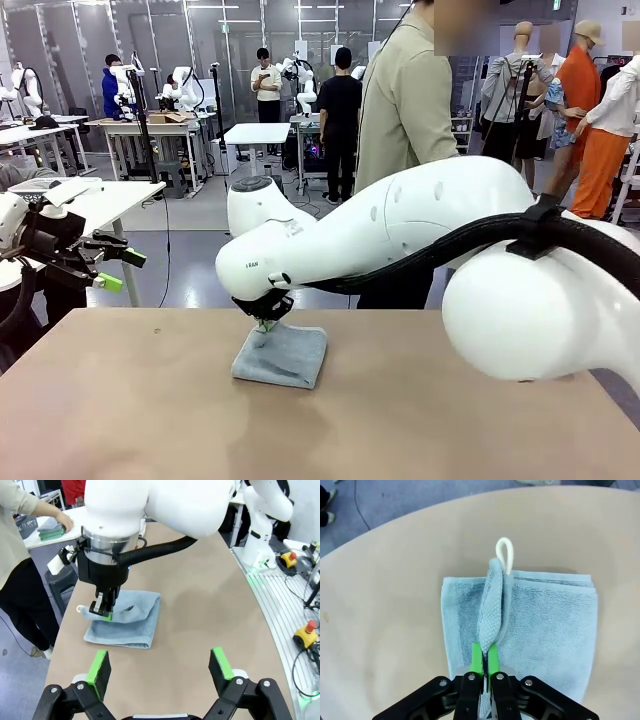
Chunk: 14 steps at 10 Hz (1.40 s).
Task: Fold the towels and place them in the basket.
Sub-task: When a person lays out a Towel with hook on the table, fold it in half twice.
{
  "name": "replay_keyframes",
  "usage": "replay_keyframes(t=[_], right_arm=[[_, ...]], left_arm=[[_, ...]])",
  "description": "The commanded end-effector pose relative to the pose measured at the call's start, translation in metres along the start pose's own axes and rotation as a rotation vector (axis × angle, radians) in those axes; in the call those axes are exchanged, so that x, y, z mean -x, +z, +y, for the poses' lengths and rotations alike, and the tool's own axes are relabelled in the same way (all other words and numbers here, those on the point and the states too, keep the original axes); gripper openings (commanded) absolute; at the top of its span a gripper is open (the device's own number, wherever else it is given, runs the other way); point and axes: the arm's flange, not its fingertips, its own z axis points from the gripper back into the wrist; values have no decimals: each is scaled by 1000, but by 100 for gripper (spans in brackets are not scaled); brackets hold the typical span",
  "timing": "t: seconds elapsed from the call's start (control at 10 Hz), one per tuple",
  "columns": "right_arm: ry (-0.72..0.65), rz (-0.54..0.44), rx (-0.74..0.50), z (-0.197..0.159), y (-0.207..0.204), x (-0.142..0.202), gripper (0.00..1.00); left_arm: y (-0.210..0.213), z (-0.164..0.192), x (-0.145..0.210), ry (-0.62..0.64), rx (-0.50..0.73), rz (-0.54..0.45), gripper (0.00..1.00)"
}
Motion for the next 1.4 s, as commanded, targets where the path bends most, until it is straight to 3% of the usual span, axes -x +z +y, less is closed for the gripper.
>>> replay_keyframes(t=[0.0,0.1,0.2,0.7,0.8,0.9,1.3], right_arm=[[-69,-18,-17,6,-9,0,0],[-65,-10,-21,6,-15,1,0],[-89,-5,-40,4,-17,3,18],[-118,-53,-90,-4,-6,12,64],[-107,-49,-83,-11,6,16,78],[-78,-51,-51,-24,24,22,84],[94,11,-35,-111,123,55,84]], left_arm=[[0,-4,0,-10,-4,4,100],[0,-4,0,-10,-4,4,100],[0,-4,0,-10,-4,4,100],[0,-4,0,-10,-4,4,100],[0,-4,0,-10,-4,4,100],[0,-4,0,-10,-4,4,100],[0,-4,0,-10,-4,4,100]])
